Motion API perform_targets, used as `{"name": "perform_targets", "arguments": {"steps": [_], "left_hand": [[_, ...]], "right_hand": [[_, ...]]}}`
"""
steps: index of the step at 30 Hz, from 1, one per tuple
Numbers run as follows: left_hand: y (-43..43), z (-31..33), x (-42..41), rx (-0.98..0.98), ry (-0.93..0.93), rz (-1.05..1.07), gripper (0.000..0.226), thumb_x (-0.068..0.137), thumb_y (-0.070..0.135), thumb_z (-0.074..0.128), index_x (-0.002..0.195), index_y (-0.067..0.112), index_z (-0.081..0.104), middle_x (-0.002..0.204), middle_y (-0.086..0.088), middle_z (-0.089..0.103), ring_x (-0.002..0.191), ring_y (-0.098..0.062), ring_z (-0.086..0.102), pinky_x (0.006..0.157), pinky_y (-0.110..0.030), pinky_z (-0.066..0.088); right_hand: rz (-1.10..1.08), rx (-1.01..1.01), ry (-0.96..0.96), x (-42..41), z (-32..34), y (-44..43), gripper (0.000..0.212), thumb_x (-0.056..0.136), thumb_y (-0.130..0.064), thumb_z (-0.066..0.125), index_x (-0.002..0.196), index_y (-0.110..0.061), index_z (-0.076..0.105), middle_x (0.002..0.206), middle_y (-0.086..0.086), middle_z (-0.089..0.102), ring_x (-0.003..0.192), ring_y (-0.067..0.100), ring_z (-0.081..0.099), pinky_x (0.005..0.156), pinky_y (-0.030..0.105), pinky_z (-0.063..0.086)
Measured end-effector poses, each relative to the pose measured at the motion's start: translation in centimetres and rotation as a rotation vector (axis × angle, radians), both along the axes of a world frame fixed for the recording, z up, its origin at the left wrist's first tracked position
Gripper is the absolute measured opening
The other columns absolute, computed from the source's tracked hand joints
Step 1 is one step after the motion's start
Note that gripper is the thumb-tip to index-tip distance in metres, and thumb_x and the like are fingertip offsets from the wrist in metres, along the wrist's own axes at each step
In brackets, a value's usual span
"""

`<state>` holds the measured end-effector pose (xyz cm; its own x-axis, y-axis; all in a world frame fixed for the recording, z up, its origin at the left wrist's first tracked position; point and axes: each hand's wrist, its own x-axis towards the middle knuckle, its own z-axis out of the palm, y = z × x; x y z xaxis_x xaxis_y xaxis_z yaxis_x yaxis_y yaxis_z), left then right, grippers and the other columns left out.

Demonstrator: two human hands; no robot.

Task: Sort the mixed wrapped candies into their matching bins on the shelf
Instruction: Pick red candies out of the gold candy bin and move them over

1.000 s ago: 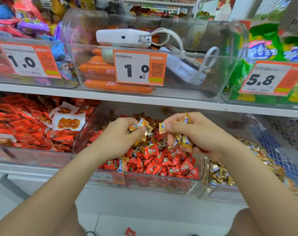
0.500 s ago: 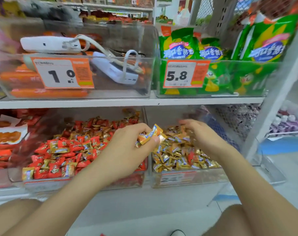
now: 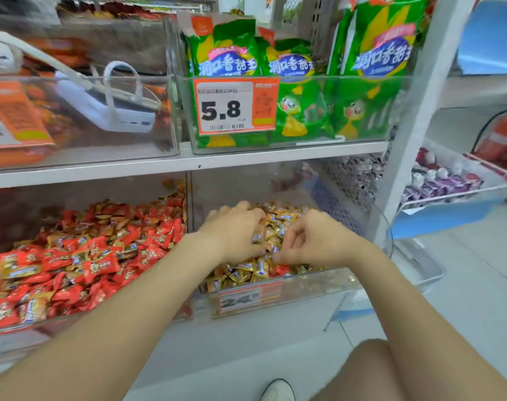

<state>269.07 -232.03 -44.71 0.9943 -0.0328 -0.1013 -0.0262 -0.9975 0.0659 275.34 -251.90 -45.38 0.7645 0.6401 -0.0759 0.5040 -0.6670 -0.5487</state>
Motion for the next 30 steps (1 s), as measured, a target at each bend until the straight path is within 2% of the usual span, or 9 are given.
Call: {"name": "perform_targets", "arguments": {"steps": [3,6,8,13,16,19,25,27,30], "left_hand": [[-0.2,0.6,-1.7,0.097,-0.173,-0.104,0.026,0.098,0.045,0.058,0.119,0.029,0.059,0.118,0.000,0.064,0.113,-0.030,0.064,0.091,-0.045,0.053],[0.6,1.3,-4.5,0.086,-0.327,-0.186,0.017,0.101,0.043,0.048,0.103,0.031,0.061,0.100,0.007,0.064,0.100,-0.023,0.064,0.085,-0.041,0.050],[1.7,1.5,-6.4,0.014,-0.420,-0.223,0.017,0.099,0.041,0.047,0.095,0.031,0.060,0.091,0.010,0.058,0.093,-0.021,0.058,0.081,-0.041,0.048],[6.1,1.8,-11.3,-0.132,-0.649,-0.136,0.008,0.096,0.027,0.059,0.089,0.023,0.059,0.085,0.007,0.048,0.082,-0.020,0.047,0.074,-0.040,0.045],[9.1,2.0,-13.6,-0.197,-0.607,0.060,0.011,0.094,0.030,0.061,0.085,0.029,0.055,0.080,0.013,0.047,0.079,-0.012,0.048,0.072,-0.039,0.047],[12.7,2.0,-15.1,-0.300,-0.568,0.219,0.008,0.090,0.032,0.063,0.083,0.035,0.060,0.081,0.015,0.056,0.081,-0.005,0.056,0.075,-0.037,0.050],[19.6,1.3,-17.5,-0.288,-0.339,0.371,0.038,0.088,0.000,0.057,0.110,0.028,0.071,0.101,0.008,0.065,0.085,0.000,0.060,0.082,-0.026,0.045],[21.2,1.1,-18.1,-0.277,-0.293,0.336,0.033,0.091,0.011,0.064,0.118,0.028,0.071,0.115,0.006,0.068,0.106,-0.010,0.065,0.097,-0.032,0.051],[22.5,1.2,-18.6,-0.303,-0.277,0.276,0.038,0.089,0.042,0.076,0.125,0.031,0.069,0.124,0.014,0.066,0.116,-0.004,0.061,0.104,-0.026,0.049]], "right_hand": [[0.042,-0.153,0.003,-0.6,0.0,0.9,0.034,0.067,-0.051,0.095,0.071,-0.021,0.080,0.067,-0.006,0.075,0.063,0.006,0.068,0.066,0.028,0.057],[0.052,-0.196,0.017,-1.1,0.6,1.4,0.018,0.071,-0.034,0.094,0.074,-0.022,0.080,0.068,-0.012,0.075,0.058,-0.003,0.064,0.067,0.025,0.058],[-0.002,-0.128,0.012,-1.4,1.7,1.5,0.004,0.076,-0.022,0.083,0.073,-0.020,0.081,0.066,-0.011,0.074,0.055,-0.002,0.062,0.064,0.024,0.058],[-0.079,0.227,-0.119,-3.2,3.5,4.5,0.020,0.095,-0.026,0.064,0.082,-0.022,0.079,0.067,0.000,0.074,0.060,0.011,0.067,0.061,0.024,0.050],[0.090,0.431,-0.171,-6.5,4.7,8.5,0.005,0.094,-0.032,0.075,0.097,-0.030,0.078,0.079,-0.006,0.074,0.074,0.008,0.068,0.072,0.025,0.054],[0.225,0.486,-0.170,-9.6,5.2,12.6,0.015,0.085,-0.039,0.086,0.092,-0.030,0.076,0.073,-0.009,0.071,0.069,0.009,0.065,0.068,0.020,0.051],[0.417,0.041,-0.429,-10.9,4.6,18.1,0.012,0.085,-0.029,0.065,0.088,-0.030,0.077,0.073,-0.018,0.067,0.079,0.006,0.059,0.084,0.031,0.050],[0.386,-0.077,-0.513,-10.8,4.5,19.5,0.016,0.080,-0.034,0.061,0.081,-0.029,0.076,0.077,-0.014,0.071,0.089,0.015,0.061,0.091,0.037,0.053],[0.378,-0.037,-0.492,-10.5,4.2,21.4,0.026,0.081,-0.024,0.063,0.103,-0.029,0.076,0.100,-0.011,0.076,0.105,0.018,0.064,0.096,0.039,0.054]]}}
